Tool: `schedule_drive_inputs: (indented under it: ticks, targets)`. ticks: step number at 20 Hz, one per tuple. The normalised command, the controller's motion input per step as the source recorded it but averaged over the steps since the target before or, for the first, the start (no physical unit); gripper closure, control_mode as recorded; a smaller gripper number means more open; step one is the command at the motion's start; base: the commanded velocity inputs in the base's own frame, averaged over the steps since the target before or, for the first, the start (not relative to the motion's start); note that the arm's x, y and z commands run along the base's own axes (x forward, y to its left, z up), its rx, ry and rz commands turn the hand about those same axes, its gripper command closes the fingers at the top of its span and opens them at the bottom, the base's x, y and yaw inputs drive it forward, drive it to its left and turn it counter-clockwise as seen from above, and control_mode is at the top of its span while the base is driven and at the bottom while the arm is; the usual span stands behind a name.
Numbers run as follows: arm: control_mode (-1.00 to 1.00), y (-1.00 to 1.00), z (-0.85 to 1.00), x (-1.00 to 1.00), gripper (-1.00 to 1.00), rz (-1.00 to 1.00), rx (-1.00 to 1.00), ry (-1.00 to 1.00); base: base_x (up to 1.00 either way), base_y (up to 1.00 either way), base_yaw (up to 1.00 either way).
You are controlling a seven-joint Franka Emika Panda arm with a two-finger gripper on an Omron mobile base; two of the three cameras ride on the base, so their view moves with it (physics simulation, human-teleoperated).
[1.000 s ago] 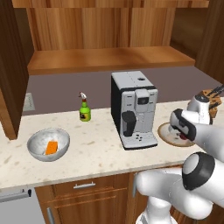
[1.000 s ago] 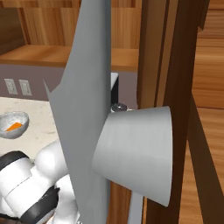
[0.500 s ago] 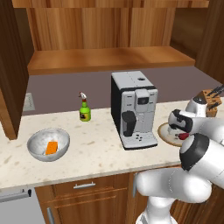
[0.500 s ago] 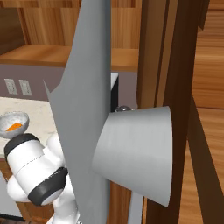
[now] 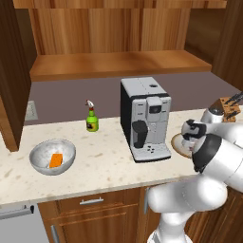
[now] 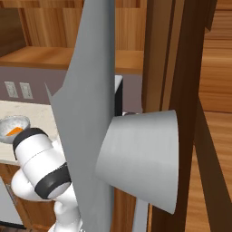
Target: Pick both bowls and place them on the counter. Then place the cheese in one bowl and place the tomato in the other bowl.
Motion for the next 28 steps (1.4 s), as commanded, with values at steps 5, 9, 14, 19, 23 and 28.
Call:
schedule_drive_inputs:
  ticks: [5, 9, 14, 19, 23, 28]
  targets:
    - [-1.00, -0.06, -0.14, 0.12, 1.00, 0.05, 0.00, 0.00, 0.00, 0.00, 0.00]
    - [-1.00, -0.04, -0.16, 0.09, 1.00, 0.04, 0.00, 0.01, 0.00, 0.00, 0.00]
    - [-1.00, -0.03, -0.11, 0.07, 1.00, 0.04, 0.00, 0.00, 0.00, 0.00, 0.00]
    - [-1.00, -0.03, -0.09, 0.01, 1.00, 0.04, 0.00, 0.00, 0.00, 0.00, 0.00]
    - [-1.00, -0.01, -0.07, 0.00, -1.00, 0.04, 0.00, 0.00, 0.00, 0.00, 0.00]
    - [-1.00, 0.00, -0.05, 0.00, -1.00, 0.03, 0.00, 0.00, 0.00, 0.00, 0.00]
